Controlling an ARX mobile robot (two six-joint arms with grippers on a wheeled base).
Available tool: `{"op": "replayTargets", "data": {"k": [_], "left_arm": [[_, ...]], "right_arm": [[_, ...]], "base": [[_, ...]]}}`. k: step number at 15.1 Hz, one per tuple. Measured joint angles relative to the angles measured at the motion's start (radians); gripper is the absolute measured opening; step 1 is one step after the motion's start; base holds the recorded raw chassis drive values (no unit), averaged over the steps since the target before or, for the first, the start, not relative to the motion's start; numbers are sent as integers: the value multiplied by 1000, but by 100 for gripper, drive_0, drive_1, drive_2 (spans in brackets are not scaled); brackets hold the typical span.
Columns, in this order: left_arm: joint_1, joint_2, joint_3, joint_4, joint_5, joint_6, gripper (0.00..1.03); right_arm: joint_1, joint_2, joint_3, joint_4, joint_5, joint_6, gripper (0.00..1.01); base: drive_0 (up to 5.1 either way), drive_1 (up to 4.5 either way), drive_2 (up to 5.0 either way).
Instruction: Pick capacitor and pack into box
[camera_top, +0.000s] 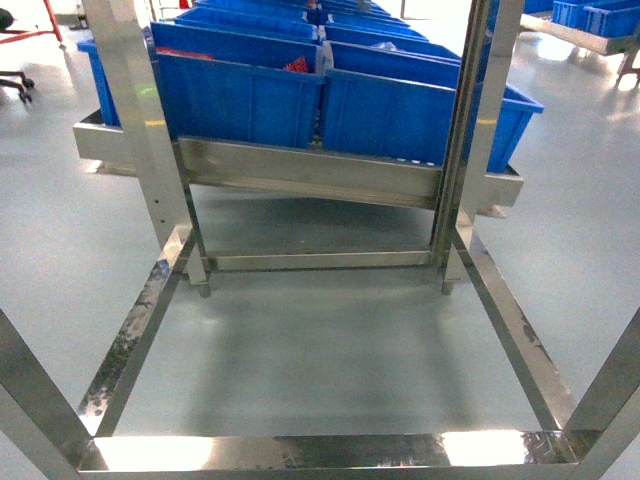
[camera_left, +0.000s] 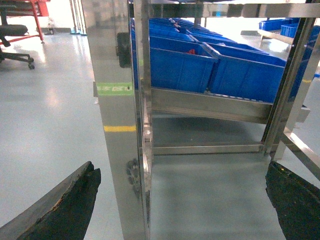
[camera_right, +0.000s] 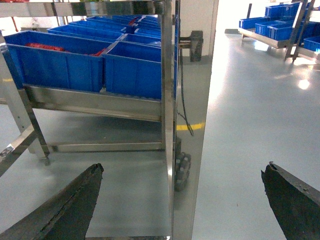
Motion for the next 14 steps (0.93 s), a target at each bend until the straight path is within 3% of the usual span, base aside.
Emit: {"op": "replayTargets", "data": {"k": [14], "left_arm": [[0,0,0,0,0,0,98]], "right_arm": [[0,0,0,0,0,0,98]], "base": [[0,0,0]]}}
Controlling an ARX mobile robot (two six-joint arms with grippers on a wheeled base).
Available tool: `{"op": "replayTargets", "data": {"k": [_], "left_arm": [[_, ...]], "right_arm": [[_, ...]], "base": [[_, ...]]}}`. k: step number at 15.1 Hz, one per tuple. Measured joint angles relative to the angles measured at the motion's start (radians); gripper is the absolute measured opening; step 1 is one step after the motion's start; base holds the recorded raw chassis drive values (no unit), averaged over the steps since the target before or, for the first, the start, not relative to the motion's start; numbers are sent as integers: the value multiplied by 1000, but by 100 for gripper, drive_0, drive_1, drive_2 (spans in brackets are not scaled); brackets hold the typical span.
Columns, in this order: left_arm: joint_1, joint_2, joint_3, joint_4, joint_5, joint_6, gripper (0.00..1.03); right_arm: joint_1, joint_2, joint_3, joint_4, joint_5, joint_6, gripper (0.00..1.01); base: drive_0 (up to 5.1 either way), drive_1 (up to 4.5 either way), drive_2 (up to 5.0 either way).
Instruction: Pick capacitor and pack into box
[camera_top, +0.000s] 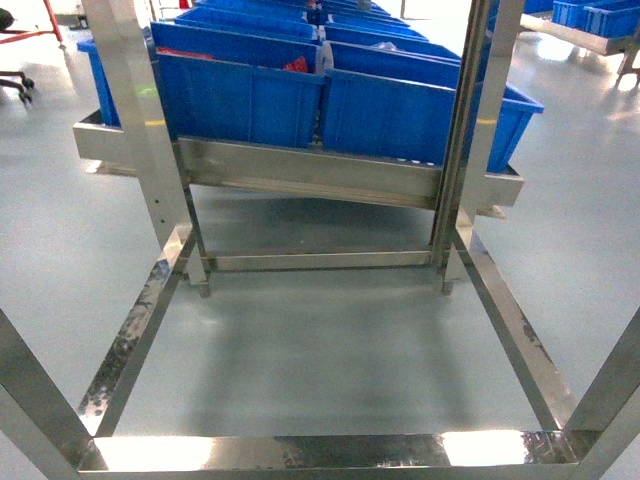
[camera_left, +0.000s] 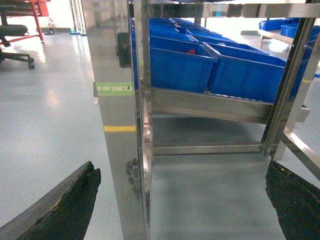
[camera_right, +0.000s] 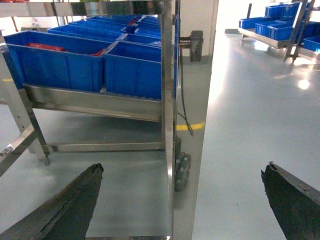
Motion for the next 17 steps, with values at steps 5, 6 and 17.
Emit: {"op": "replayTargets", "data": {"k": [5,6,17], "left_arm": [[0,0,0,0,0,0,98],[0,0,0,0,0,0,98],[0,0,0,-1,-2,0,98]], "right_arm": [[0,0,0,0,0,0,98],[0,0,0,0,0,0,98],[0,0,0,0,0,0,98]], "base": [[0,0,0],[0,0,0],[0,0,0]]}}
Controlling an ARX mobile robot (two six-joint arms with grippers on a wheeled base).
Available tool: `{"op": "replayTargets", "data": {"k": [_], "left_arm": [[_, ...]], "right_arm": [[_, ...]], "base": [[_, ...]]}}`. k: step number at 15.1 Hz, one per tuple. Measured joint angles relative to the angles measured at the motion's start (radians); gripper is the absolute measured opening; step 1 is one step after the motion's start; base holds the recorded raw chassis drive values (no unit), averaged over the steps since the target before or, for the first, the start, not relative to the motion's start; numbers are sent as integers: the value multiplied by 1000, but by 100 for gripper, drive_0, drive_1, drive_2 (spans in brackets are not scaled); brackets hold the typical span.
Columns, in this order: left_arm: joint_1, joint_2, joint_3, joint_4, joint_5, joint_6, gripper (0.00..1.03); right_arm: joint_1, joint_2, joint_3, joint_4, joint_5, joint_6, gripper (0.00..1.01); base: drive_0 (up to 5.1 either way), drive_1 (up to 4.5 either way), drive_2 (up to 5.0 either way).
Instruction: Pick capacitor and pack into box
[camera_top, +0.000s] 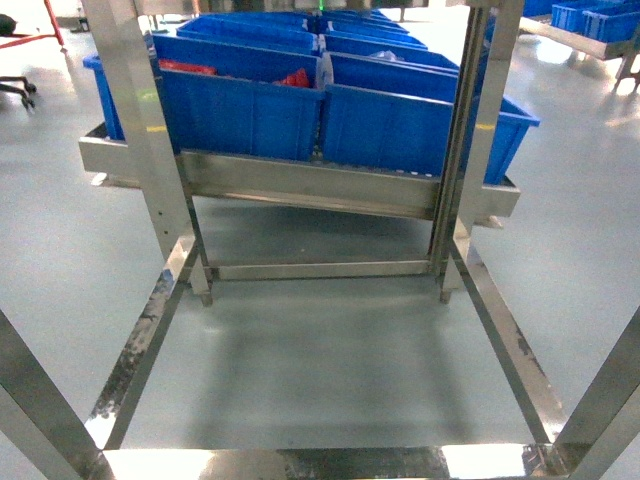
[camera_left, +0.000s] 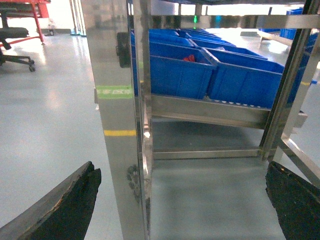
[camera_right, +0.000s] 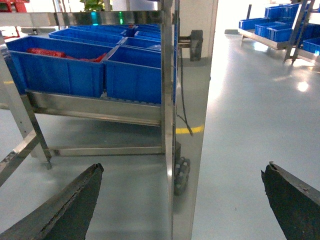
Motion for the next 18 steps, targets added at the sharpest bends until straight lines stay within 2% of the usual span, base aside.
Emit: {"op": "replayTargets", "data": {"k": [18], "left_arm": [[0,0,0,3,0,-1,98]], "right_arm": [[0,0,0,0,0,0,98]], "base": [[0,0,0]]}}
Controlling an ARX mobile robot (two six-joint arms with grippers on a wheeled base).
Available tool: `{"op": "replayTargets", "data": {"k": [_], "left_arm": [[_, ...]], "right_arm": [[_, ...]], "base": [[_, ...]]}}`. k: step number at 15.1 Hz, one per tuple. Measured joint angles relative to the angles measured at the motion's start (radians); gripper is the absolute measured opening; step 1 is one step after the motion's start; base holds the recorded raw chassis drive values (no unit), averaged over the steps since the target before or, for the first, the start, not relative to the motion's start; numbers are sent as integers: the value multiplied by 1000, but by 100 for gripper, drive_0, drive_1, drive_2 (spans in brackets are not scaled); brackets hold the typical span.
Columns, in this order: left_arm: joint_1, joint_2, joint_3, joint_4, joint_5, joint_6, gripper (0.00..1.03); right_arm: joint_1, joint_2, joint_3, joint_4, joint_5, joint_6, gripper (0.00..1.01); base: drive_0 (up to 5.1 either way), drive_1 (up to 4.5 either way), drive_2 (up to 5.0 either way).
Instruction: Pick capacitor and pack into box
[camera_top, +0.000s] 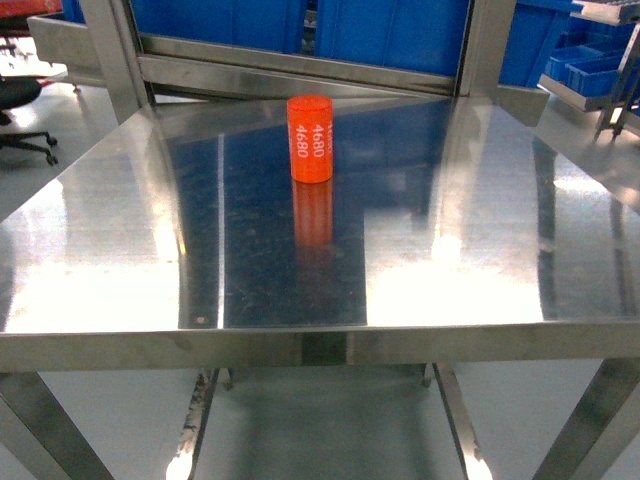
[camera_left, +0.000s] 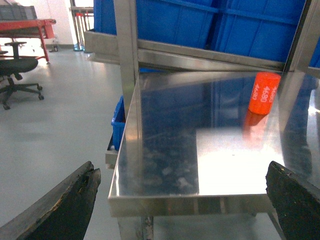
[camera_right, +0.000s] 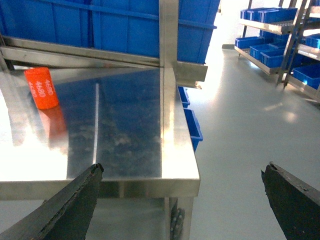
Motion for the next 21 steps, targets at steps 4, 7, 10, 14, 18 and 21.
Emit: {"op": "replayTargets", "data": {"k": [4,7,10,14,18,21], "left_arm": [[0,0,0,3,1,1,98],[0,0,0,2,1,1,98],[0,0,0,0,2,1,98],[0,0,0,0,2,1,98],[31,611,95,536,-162,-80,98],[-51,1154,343,916,-22,-83,98]], "right_arm": [[0,0,0,5,0,0,98],[0,0,0,3,1,1,98],[0,0,0,0,0,0,98],[0,0,0,0,0,0,98],[0,0,0,-1,0,0,98],[0,0,0,0,0,0,98]], "base": [[0,0,0],[0,0,0],[0,0,0],[0,0,0],[0,0,0],[0,0,0]]}}
